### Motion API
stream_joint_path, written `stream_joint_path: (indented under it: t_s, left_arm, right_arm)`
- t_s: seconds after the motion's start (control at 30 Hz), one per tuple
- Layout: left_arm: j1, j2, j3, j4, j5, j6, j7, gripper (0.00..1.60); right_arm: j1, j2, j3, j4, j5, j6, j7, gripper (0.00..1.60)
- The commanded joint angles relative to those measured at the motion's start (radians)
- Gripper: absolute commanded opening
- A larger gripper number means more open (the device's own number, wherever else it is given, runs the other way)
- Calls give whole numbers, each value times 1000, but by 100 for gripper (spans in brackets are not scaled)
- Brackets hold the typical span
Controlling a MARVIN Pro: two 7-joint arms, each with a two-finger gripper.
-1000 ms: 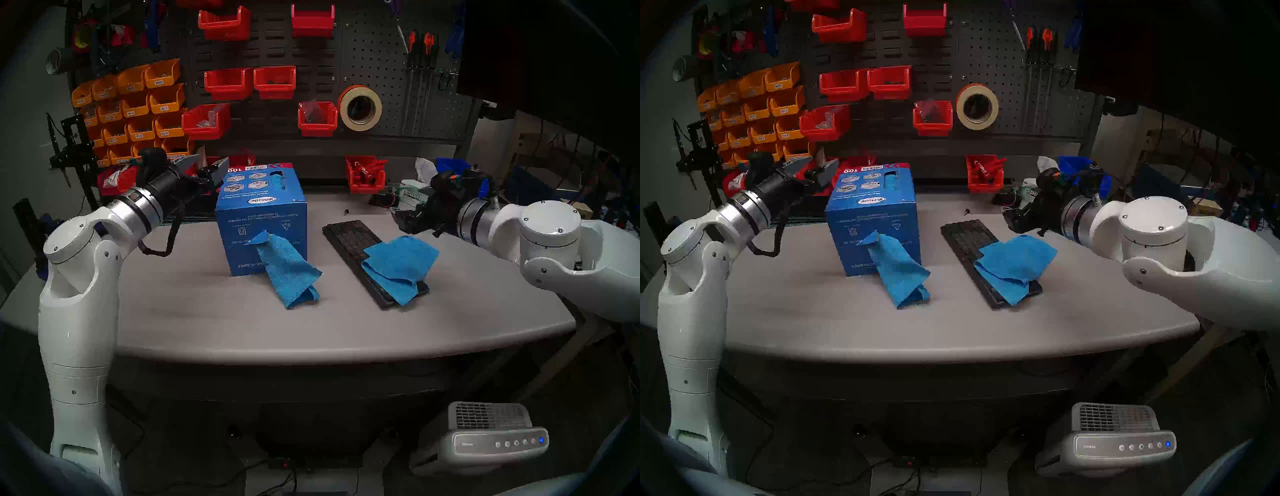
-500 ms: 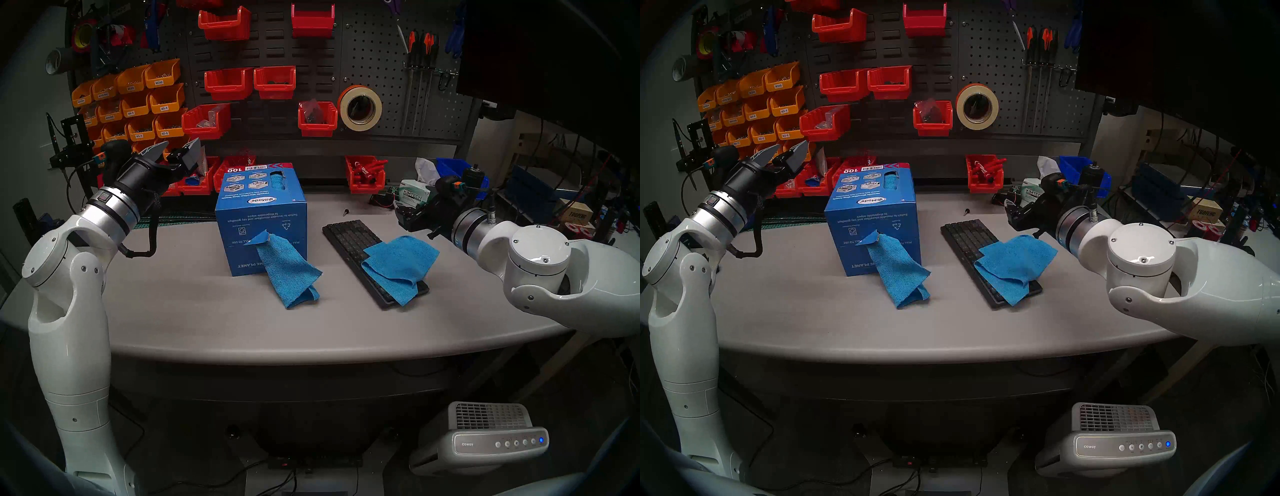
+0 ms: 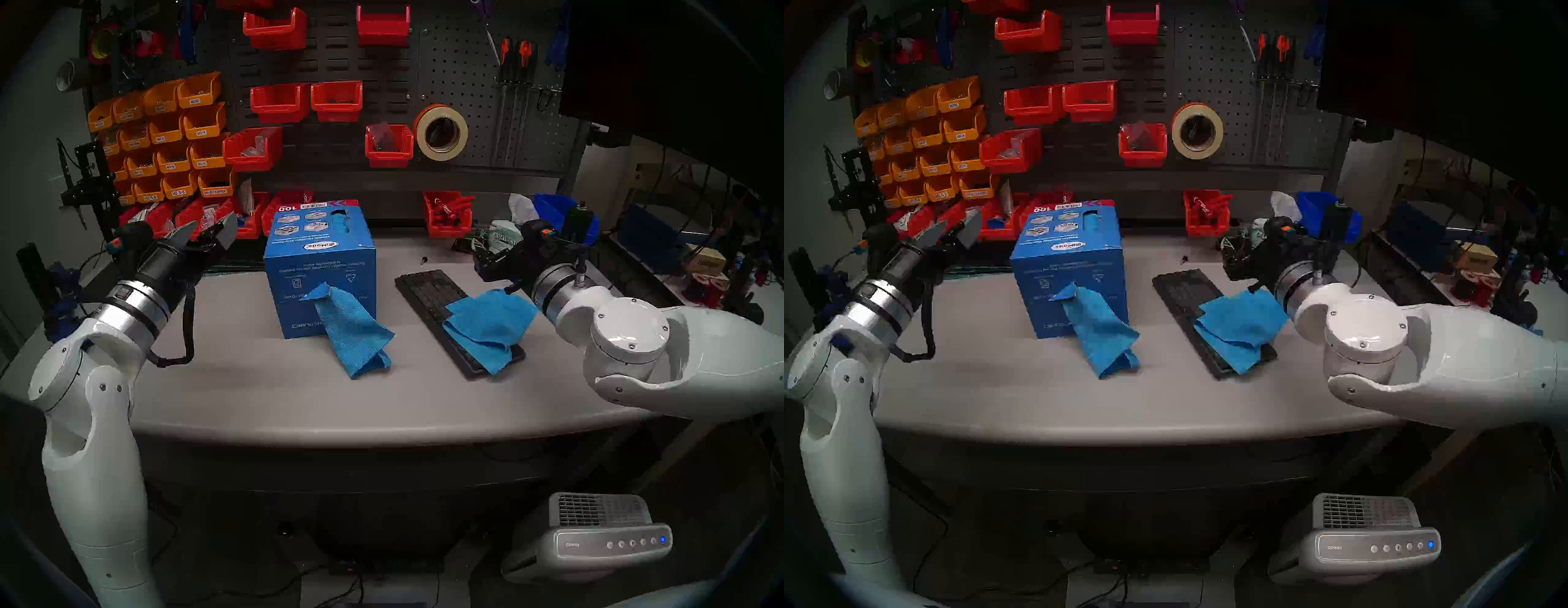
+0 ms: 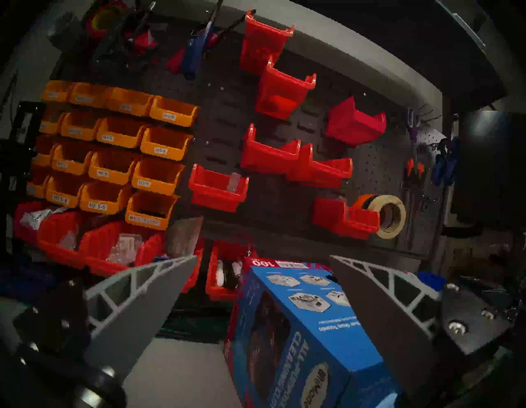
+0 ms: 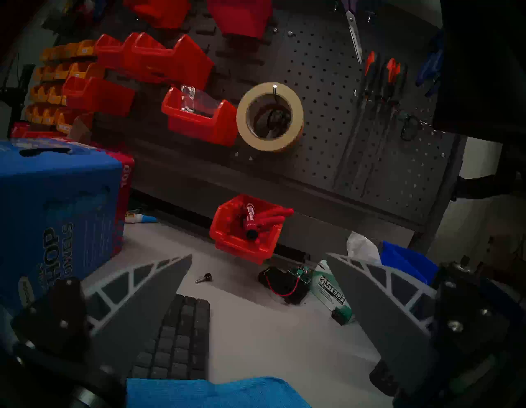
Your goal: Take out a shop towel
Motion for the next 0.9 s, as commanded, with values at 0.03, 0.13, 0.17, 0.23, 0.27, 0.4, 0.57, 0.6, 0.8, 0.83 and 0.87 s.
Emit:
stream_joint_path:
  t_s: [0.03,0.13,0.17,0.23,0.27,0.4,0.57,0.6,0.8,0.83,0.87]
  left_arm:
    - [122,-74,14,-90,22,-43,7,160]
    - [152,-90,27,-107,37,-60,12,160]
    - [160,-96,31,-111,41,-65,14,160]
    - [176,-102,42,-118,55,-78,17,160]
    - [182,-107,47,-121,59,-81,20,160]
    - [205,-116,65,-127,84,-107,23,160]
    - [222,-128,80,-131,108,-137,25,160]
    - [230,-133,87,-133,120,-153,25,160]
    - [248,-148,104,-133,166,-228,23,160]
    - [249,-148,104,-134,182,-238,23,160]
    - [249,-148,104,-134,182,-238,23,160]
  right_arm:
    - [-32,-21,-4,-64,-127,-69,-143,160]
    - [-56,0,-19,-87,-174,-85,-195,160]
    - [-64,6,-23,-94,-187,-90,-213,160]
    - [-82,20,-36,-106,-219,-102,-253,160]
    - [-90,30,-40,-114,-229,-106,-259,160]
    - [-125,58,-65,-146,-293,-123,-329,160]
    - [-154,84,-87,-169,-356,-133,-389,160]
    - [-169,88,-98,-177,-394,-138,-440,160]
    - [-214,85,-124,-185,-490,-145,-540,160]
    - [-218,85,-127,-185,-494,-143,-543,160]
    - [-218,85,-127,-185,-494,-143,-543,160]
